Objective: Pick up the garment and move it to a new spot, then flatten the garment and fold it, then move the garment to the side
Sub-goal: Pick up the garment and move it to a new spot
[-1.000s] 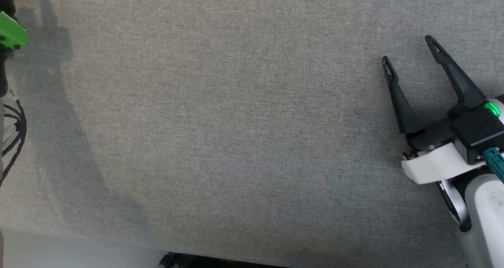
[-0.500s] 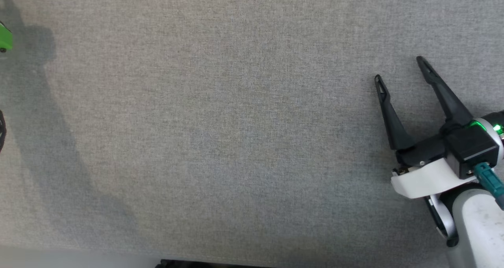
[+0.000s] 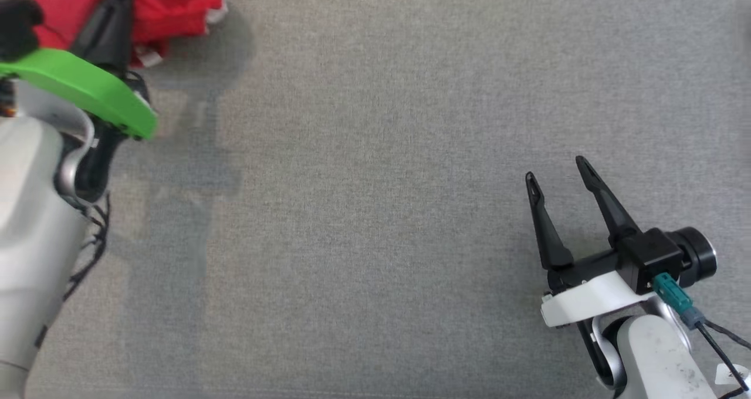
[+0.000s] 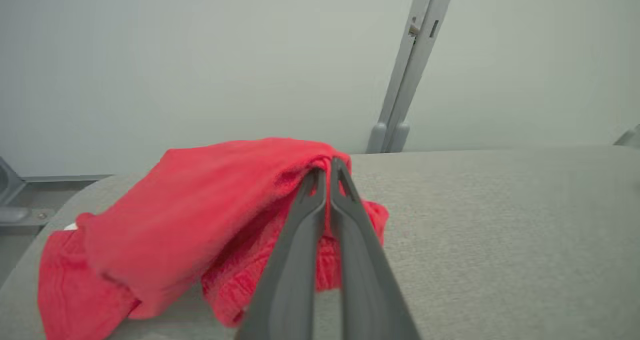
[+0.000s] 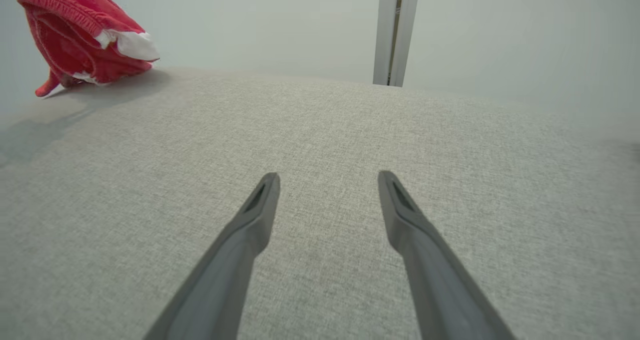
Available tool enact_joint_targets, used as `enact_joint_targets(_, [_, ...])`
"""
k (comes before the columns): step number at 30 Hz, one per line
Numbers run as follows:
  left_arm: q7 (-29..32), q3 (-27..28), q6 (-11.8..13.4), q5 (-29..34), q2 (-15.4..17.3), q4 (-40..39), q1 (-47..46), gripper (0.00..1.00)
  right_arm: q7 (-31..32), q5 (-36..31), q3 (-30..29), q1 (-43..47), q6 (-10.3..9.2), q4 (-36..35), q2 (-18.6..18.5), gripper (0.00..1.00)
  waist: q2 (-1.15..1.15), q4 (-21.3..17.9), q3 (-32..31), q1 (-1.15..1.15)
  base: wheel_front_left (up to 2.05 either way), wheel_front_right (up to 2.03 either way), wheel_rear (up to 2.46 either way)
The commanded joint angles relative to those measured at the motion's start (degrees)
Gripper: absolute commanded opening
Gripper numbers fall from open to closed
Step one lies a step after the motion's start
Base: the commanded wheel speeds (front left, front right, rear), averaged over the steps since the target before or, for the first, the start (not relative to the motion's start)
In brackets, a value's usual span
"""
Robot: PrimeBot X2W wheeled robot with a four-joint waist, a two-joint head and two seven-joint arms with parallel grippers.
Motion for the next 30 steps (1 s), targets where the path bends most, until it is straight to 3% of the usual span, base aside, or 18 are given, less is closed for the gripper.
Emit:
enact_joint_targets(1, [0.75,-0.37,0.78,-0.77,-0.58,-2.76,2.34,0.0,-0.66,0.48,-0.02,1.06,-0.09,0.86,0.49,1.0,0.0,-2.56,-8.26,0.0,0.0,0.0,0.0])
enact_joint_targets(5, [4.45,-2.09,4.09,-2.46,-1.77,-16.18,7.36,0.0,-1.48,1.44,-0.35,1.32,-0.09,3.02,1.25,1.0,0.0,-4.92,-11.85,0.0,0.0,0.0,0.0])
enact_joint_targets(14, [12.22,-6.01,14.34,-7.44,-4.94,-49.2,16.32,0.0,-1.81,3.76,-1.48,2.54,-0.09,3.86,1.81,1.0,0.0,-11.34,-16.11,0.0,0.0,0.0,0.0])
enact_joint_targets(19, [15.17,-7.41,19.33,-11.07,-8.52,-59.37,18.14,0.0,-1.82,5.61,-1.64,3.13,-0.09,2.93,1.83,1.0,0.0,-14.52,-16.22,0.0,0.0,0.0,0.0])
enact_joint_targets(25, [17.14,-6.64,23.04,-15.82,-10.32,-57.94,20.47,0.0,-1.81,7.0,-1.08,2.85,-0.09,2.34,1.83,1.0,0.0,-17.96,-14.88,0.0,0.0,0.0,0.0])
enact_joint_targets(30, [16.12,-1.59,23.41,-20.17,-9.46,-41.94,21.96,0.0,-1.81,7.76,-0.7,2.34,-0.09,2.11,1.84,1.0,0.0,-20.47,-13.34,0.0,0.0,0.0,0.0])
